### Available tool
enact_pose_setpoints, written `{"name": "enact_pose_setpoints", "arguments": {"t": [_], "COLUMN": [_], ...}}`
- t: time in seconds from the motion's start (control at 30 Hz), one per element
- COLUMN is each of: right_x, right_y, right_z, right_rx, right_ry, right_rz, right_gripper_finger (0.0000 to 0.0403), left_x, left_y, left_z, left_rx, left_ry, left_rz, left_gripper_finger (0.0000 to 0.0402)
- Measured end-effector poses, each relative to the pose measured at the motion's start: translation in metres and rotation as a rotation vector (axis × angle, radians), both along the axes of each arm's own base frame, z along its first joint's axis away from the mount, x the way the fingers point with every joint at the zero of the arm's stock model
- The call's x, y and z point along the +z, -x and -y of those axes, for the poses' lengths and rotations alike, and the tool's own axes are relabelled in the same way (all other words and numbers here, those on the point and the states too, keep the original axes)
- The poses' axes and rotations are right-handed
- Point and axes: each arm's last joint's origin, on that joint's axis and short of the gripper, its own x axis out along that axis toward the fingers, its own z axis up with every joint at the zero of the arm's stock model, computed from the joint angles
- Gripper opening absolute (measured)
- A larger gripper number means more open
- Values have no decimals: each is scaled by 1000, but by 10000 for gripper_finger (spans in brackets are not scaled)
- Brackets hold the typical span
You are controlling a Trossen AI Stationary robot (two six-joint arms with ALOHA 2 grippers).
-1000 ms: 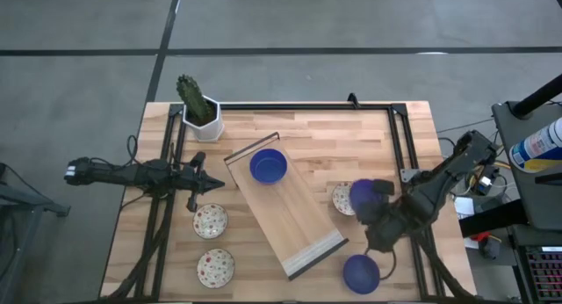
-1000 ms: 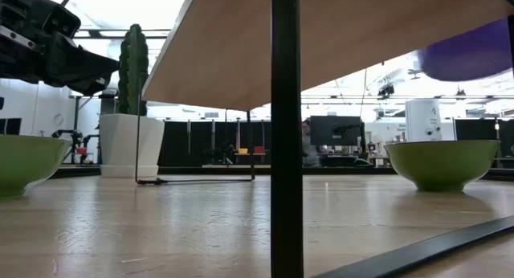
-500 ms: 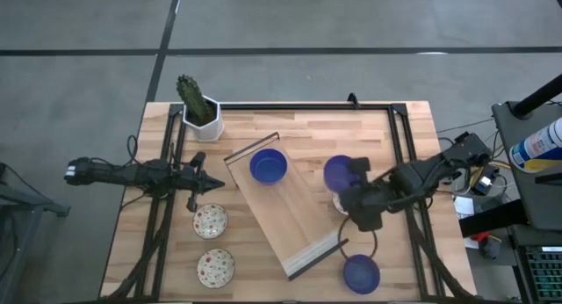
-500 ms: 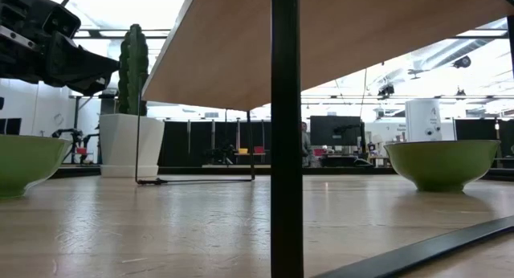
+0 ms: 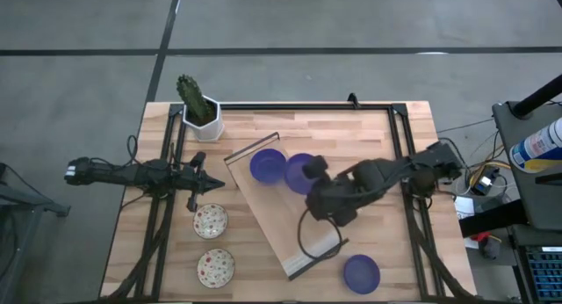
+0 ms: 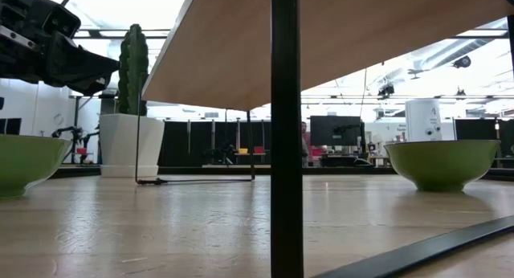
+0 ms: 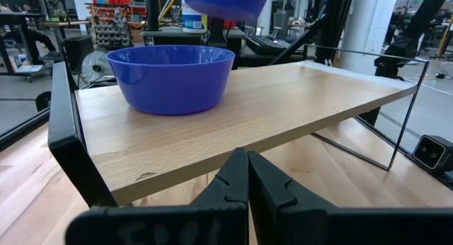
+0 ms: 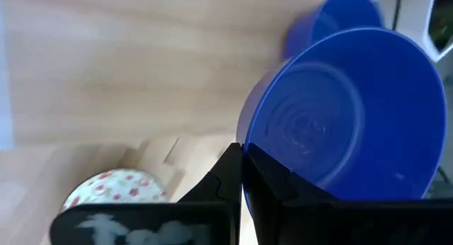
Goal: Pick & Place Mini bowls
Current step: Stack the top blue bowl on the blue bowl on the shelf
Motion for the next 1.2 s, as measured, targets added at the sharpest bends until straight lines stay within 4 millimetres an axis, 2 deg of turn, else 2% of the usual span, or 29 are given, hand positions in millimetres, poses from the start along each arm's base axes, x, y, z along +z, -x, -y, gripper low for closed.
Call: {"name": "enact_pose_setpoints", "arguments": {"t": [0.3,0.77,1.0,1.2], "right_x": [22,8,4,3], "right_y": [-29,-61,-69,-73], "right_z": [24,66,79,82], "right_rx": [67,105,119,149], "right_ry": [-35,-9,-23,-91], "right_rz": [52,10,31,58], "right_gripper_finger": [11,11,11,11], "left_x": [0,0,0,0], "left_y": [0,0,0,0], "left_z": [0,0,0,0], "left_rx": [0,0,0,0], "left_ry": [0,0,0,0], "left_rz": [0,0,0,0], "left_gripper_finger": [0,0,0,0]}}
